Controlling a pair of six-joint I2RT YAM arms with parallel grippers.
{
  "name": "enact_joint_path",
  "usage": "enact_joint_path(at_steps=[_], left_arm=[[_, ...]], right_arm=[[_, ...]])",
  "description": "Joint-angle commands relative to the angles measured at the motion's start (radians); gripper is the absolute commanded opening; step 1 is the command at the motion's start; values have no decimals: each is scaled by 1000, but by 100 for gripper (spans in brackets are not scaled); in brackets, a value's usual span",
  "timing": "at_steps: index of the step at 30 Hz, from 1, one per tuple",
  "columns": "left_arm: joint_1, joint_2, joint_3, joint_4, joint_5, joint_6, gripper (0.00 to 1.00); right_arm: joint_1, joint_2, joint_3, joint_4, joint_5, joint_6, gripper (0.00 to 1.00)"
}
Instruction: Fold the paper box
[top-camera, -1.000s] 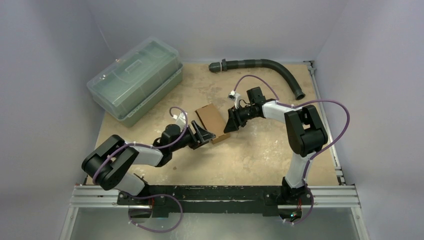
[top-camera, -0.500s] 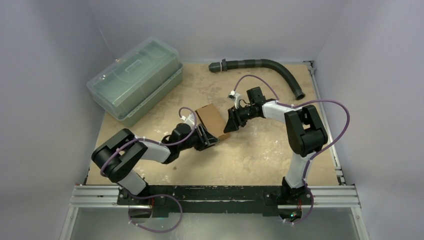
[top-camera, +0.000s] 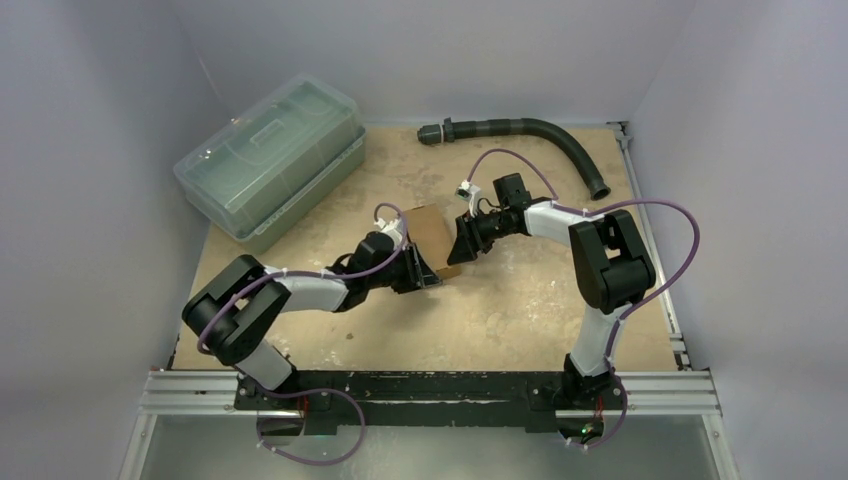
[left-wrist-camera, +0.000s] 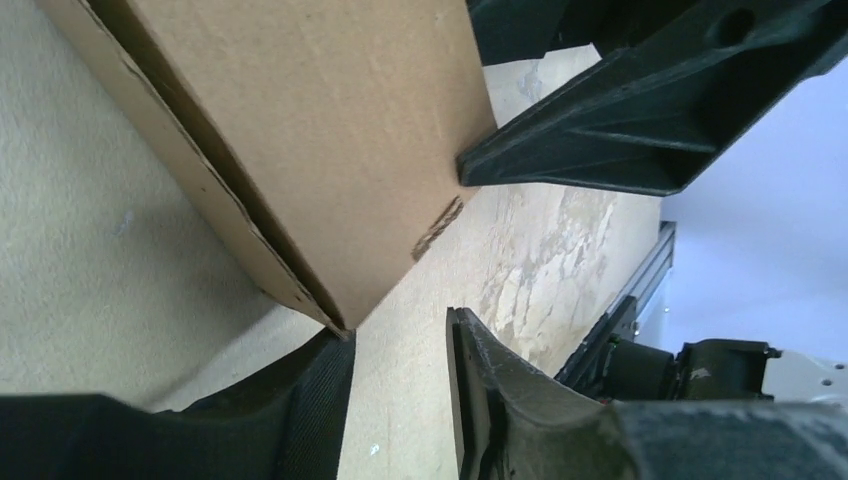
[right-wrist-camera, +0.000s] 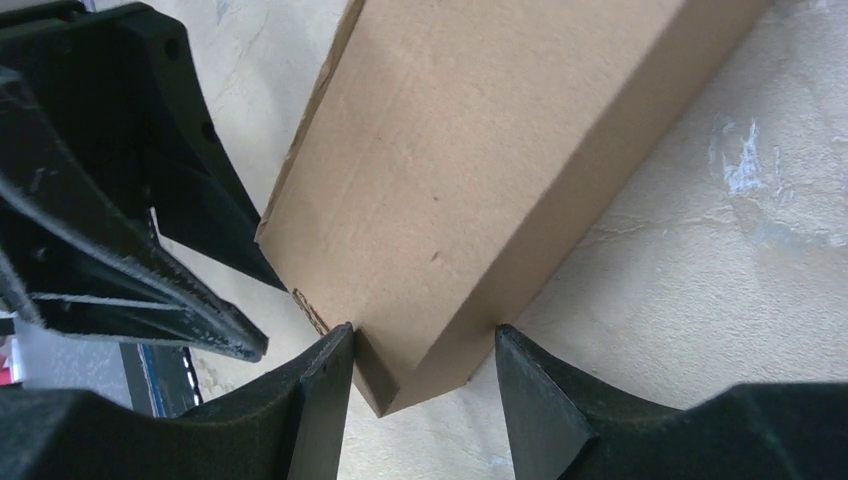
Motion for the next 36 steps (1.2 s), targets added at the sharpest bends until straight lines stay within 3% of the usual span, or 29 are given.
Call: enact_joint_path(at_steps=[1,6,11,14,28,30,36], left_arm=[[1,-85,109,-167,15,212,39],[1,-155,107,-337,-12,276,37],[1,-213,115,-440,-131,283,19],[0,-204,146,-481,-169,288,14],[3,-10,282,-360,-103,290,16],[2,-88,253,-330,-131,285,19],[10,-372,185,-398,-247,313,55]], right_arm=[[20,45,-7,-33,113,-57,56],[23,49,-5,-35,116,-60,56],[26,53,-3,-36,119,-62,56],[28,51,-4,-36,121,-62,56],[29,44,-6,-38,120,-64,56],[29,41,-5,-39,116,-64,56],[29,38,3,-54,104,-72,61]])
